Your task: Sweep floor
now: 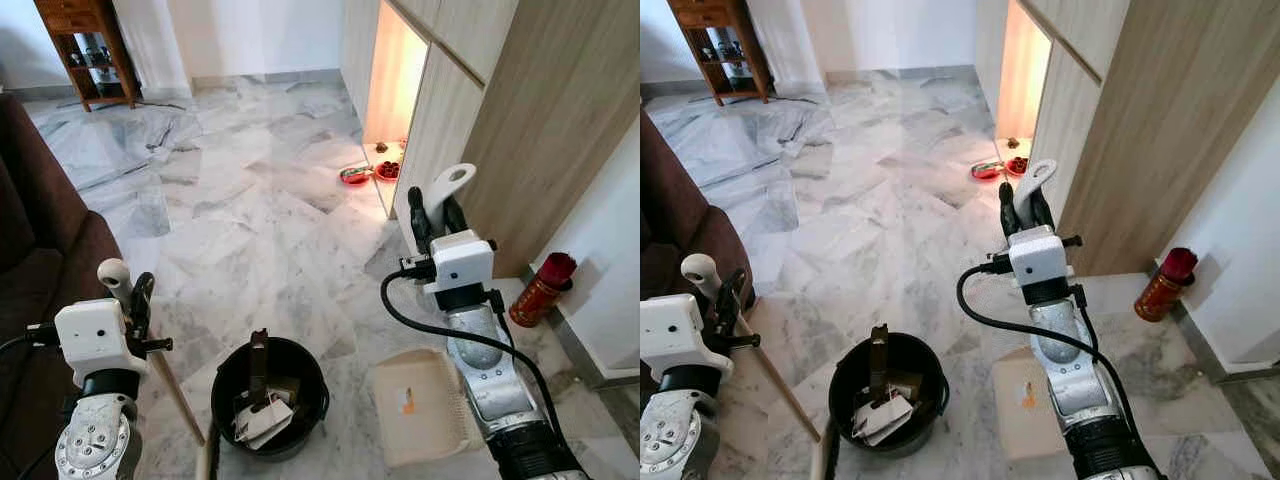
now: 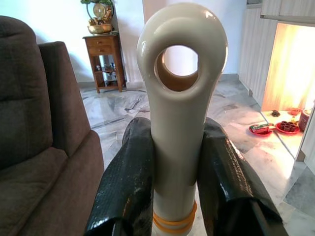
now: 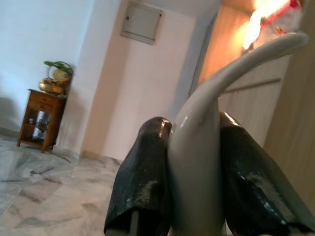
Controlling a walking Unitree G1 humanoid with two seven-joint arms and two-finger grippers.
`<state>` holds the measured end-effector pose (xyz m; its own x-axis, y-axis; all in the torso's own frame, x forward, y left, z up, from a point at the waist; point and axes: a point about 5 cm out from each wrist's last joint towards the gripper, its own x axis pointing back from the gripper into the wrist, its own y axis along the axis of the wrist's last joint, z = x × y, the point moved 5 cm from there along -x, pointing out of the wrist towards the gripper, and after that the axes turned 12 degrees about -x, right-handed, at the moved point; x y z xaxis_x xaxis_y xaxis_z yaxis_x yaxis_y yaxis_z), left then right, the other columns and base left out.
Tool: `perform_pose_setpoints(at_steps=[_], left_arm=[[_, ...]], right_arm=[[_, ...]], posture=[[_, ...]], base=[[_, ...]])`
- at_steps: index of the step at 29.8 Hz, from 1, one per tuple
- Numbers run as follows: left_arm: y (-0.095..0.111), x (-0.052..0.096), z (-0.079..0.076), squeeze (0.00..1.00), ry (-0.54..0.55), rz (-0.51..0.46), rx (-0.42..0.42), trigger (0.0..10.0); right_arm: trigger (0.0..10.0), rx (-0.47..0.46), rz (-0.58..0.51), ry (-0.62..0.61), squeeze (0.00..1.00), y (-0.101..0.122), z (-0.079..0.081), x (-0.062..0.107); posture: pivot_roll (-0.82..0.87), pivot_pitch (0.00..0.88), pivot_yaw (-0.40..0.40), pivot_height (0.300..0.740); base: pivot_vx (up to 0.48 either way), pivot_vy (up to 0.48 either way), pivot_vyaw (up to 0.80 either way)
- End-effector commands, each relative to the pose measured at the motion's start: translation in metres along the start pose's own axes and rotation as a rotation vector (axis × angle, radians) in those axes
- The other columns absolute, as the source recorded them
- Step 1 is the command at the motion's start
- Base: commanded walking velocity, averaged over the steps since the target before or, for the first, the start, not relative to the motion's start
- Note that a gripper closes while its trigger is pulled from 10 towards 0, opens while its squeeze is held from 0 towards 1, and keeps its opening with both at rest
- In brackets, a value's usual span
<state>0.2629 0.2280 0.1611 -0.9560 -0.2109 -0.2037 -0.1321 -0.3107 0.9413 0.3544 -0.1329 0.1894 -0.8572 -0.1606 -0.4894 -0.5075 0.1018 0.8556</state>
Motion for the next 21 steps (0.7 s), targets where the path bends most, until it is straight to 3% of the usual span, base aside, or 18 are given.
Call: perform_pose_setpoints(at_steps=[1, 21], left_arm=[[0.0135, -0.0023, 0.0029, 0.00, 0.010, -0.061, -0.016, 10.0], [0.0193, -0.0061, 0.0010, 0.00, 0.015, -0.082, -0.004, 10.0]], right_arm=[[10.0, -0.014, -0.027, -0.017, 0.00, 0.0064, -0.0039, -0.0060], [10.0, -0.055, -0.022, -0.019, 0.00, 0.0056, 0.0005, -0.0073]], posture=[[0.06, 0.066, 0.038, 0.740], [0.05, 0.105, 0.032, 0.740]], base=[[0.000, 0.000, 0.00], [0.000, 0.000, 0.00]])
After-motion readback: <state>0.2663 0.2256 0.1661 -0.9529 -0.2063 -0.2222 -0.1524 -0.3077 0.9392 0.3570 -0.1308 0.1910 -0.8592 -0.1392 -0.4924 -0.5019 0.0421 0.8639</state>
